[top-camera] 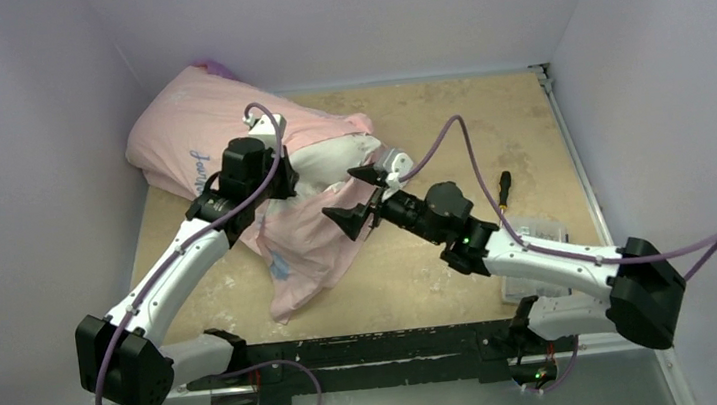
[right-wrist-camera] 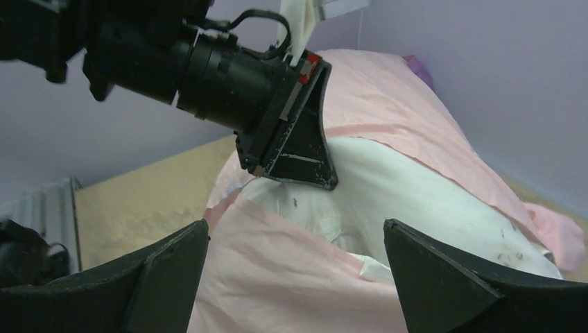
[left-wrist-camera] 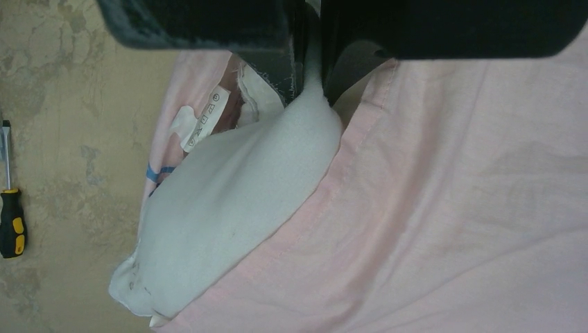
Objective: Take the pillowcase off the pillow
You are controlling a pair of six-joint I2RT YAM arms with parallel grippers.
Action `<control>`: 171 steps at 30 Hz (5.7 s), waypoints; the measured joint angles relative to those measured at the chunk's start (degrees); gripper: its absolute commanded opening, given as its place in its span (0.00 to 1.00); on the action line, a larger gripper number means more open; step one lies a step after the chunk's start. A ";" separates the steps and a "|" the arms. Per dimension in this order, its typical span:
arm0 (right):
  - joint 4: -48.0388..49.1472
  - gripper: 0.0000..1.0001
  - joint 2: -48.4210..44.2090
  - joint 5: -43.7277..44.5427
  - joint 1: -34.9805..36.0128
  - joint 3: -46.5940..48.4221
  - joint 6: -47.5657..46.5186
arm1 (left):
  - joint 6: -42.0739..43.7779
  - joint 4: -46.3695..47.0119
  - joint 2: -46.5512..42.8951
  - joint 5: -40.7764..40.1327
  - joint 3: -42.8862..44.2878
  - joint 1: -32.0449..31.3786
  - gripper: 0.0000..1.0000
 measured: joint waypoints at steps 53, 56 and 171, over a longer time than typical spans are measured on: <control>-9.86 0.05 22.97 -15.37 11.41 8.59 -23.12 | 0.26 -3.67 1.03 -2.43 -0.92 0.22 0.00; -9.79 0.00 22.75 -13.57 13.07 8.15 -20.65 | 0.26 -3.82 0.28 -2.16 -0.94 0.24 0.00; -16.61 0.00 17.86 15.72 -0.44 11.39 14.99 | 1.51 5.14 -18.40 10.10 -10.60 7.30 0.82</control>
